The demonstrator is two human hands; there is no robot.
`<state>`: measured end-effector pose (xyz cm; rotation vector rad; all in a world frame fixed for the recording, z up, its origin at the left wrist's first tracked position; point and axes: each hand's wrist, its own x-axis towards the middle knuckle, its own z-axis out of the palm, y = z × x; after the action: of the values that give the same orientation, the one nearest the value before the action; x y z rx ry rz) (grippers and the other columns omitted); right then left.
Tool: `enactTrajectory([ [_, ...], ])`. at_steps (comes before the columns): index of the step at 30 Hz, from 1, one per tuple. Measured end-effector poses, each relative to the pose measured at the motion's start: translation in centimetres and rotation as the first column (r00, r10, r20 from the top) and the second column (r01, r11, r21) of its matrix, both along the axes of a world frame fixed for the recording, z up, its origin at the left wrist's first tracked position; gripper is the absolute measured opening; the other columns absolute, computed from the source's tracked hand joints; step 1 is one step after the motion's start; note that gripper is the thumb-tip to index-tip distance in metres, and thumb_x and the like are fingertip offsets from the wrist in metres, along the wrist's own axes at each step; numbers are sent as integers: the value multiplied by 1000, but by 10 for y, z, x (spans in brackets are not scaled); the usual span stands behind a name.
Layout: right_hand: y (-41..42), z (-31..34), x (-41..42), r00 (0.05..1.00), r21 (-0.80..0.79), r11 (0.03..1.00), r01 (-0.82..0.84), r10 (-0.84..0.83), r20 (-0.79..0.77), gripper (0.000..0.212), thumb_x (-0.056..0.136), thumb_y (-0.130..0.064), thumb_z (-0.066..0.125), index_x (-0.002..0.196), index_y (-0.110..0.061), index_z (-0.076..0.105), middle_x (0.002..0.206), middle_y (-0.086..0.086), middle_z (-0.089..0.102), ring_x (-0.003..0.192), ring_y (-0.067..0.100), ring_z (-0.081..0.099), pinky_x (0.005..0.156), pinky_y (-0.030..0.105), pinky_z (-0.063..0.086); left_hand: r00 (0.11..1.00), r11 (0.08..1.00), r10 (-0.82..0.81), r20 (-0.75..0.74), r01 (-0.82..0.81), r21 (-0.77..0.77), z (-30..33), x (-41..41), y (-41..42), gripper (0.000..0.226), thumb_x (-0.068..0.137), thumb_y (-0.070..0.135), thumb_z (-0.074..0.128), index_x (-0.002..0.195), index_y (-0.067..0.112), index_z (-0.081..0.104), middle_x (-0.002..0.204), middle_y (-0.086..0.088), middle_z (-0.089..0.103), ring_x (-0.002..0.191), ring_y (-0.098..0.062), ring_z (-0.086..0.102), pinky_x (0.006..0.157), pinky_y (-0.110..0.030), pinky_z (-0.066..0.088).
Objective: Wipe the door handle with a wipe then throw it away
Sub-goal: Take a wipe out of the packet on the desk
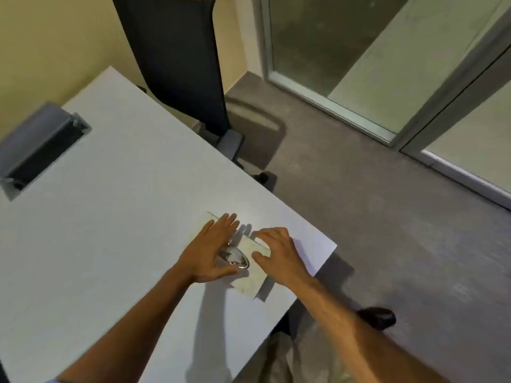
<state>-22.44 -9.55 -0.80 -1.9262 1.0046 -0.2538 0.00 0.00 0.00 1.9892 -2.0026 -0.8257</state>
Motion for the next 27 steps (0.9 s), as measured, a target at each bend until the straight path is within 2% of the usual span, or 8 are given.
enactTrajectory([
  [4,25,-15,30,977,-73,984,-165,153,-146,43,89,-45,65,131,-36,61,143,0,52,125,25,43,100,41,37,989,991,-131,67,128,34,-28,4,1,116,89,68,76,173,19,14,179,9,-3,165,-14,-6,129,-36,-3],
  [8,31,-29,43,961,-119,974,-193,163,-225,40,93,-55,55,128,-37,63,146,-7,47,125,18,39,96,26,27,979,989,-147,138,150,-10,-53,5,7,111,93,71,69,174,21,11,179,4,-2,165,-21,-3,129,-42,3],
  [11,32,-29,44,969,-123,971,-205,184,-165,30,93,-44,63,119,-31,71,140,-6,57,125,18,45,100,31,31,968,988,-144,204,153,-30,-61,5,7,100,100,73,52,174,20,10,180,1,-1,165,-23,-1,131,-48,12],
  [15,29,-10,33,993,166,980,-107,98,61,20,99,-32,59,105,-23,75,109,-7,73,99,7,63,91,7,30,961,987,-156,227,160,1,-58,3,7,96,102,73,41,173,17,10,180,0,-2,165,-23,-2,132,-45,10],
  [17,27,4,30,989,411,911,-20,-42,142,20,100,-29,55,98,-20,72,95,-6,74,83,8,67,78,12,48,965,989,-148,216,149,12,-55,4,8,93,104,72,37,173,15,10,180,-1,-3,165,-22,-2,132,-46,13],
  [19,20,15,24,969,551,833,45,-171,179,19,102,-27,52,100,-16,67,95,1,72,87,12,69,78,24,55,963,987,-161,216,157,36,-48,3,5,90,107,72,27,173,13,12,179,-2,-3,165,-22,-2,132,-48,16],
  [22,2,29,8,911,712,691,123,-363,195,17,103,-26,50,107,-14,61,104,6,72,94,13,73,72,24,59,971,987,-159,180,152,51,-34,-3,-5,92,106,76,15,172,13,14,179,-1,-1,165,-21,-2,132,-47,16],
  [27,-41,54,-29,752,915,341,215,-656,67,24,105,-30,45,127,-26,52,118,10,69,92,22,76,72,34,61,984,992,-112,135,120,-47,10,-37,-51,88,107,72,24,169,10,24,178,-5,10,165,-23,6,132,-52,17],
])
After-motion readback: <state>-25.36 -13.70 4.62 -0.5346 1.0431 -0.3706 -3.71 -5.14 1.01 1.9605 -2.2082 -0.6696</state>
